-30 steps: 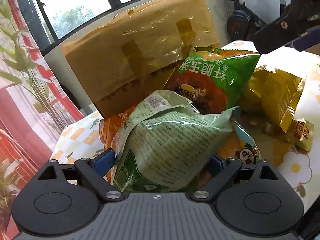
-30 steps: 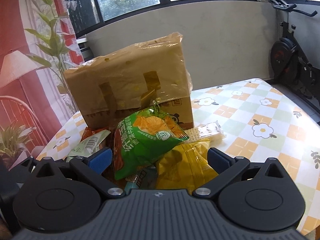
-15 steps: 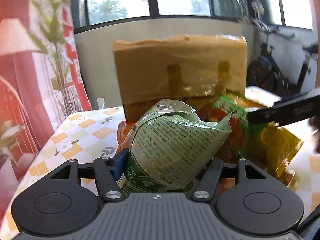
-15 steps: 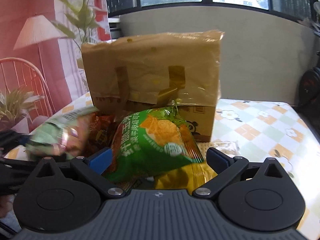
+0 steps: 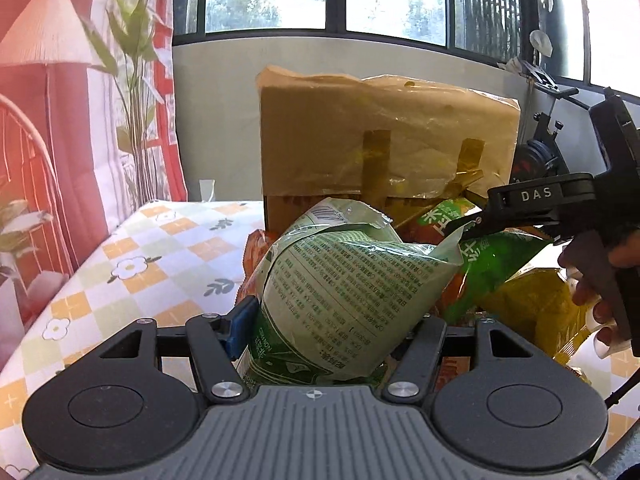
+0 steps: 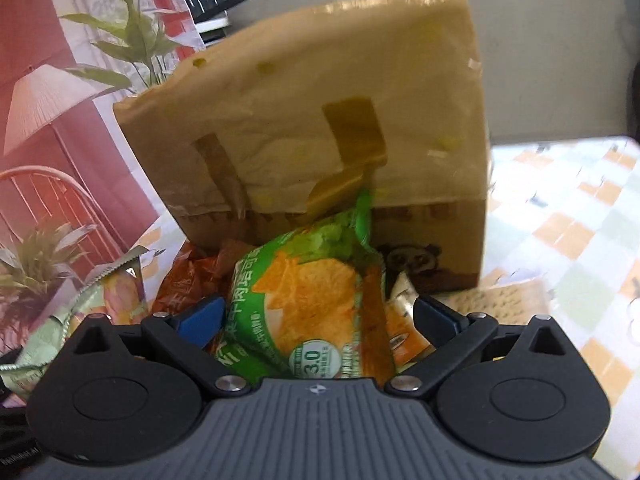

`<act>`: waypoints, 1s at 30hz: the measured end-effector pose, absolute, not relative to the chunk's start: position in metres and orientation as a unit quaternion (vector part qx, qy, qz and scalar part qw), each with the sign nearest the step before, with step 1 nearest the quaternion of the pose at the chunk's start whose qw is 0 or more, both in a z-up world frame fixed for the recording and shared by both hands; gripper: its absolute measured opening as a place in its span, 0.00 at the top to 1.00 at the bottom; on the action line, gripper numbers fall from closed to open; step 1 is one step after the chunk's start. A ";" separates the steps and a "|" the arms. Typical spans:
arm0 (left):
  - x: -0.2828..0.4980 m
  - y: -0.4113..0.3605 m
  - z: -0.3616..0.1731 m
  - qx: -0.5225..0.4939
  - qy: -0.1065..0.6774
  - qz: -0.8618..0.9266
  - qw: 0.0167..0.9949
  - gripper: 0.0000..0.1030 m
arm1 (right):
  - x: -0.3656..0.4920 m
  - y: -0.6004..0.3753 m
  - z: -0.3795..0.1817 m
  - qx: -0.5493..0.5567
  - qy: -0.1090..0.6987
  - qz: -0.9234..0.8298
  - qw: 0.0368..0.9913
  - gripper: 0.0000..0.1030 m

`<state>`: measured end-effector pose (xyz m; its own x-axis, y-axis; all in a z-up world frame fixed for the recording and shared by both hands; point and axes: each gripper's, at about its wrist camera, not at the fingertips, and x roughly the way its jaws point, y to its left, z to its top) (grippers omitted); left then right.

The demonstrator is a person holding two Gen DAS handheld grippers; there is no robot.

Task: Organize snacks
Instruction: 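Grasp the green chip bag with the right tool while the left tool holds its bag, then lift both bags over the cardboard box and open both tools to drop them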

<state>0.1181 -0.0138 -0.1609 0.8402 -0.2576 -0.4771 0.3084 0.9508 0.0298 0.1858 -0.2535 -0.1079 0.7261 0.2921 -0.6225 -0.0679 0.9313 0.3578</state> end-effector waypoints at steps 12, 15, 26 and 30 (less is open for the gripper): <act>0.114 -0.004 -0.153 0.036 0.226 -0.146 0.962 0.36 | 0.140 -0.249 -0.079 0.178 0.328 0.084 0.924 0.35; 0.109 -0.002 -0.147 0.030 0.221 -0.152 0.963 0.36 | 0.120 -0.249 -0.074 0.179 0.329 0.072 0.924 0.35; 0.100 0.006 -0.090 0.011 0.173 -0.183 0.968 0.36 | 0.079 -0.260 -0.020 0.162 0.266 0.059 0.948 0.36; 0.116 0.007 -0.058 -0.002 0.144 -0.197 0.970 0.36 | 0.084 -0.262 0.015 0.132 0.227 0.067 0.962 0.36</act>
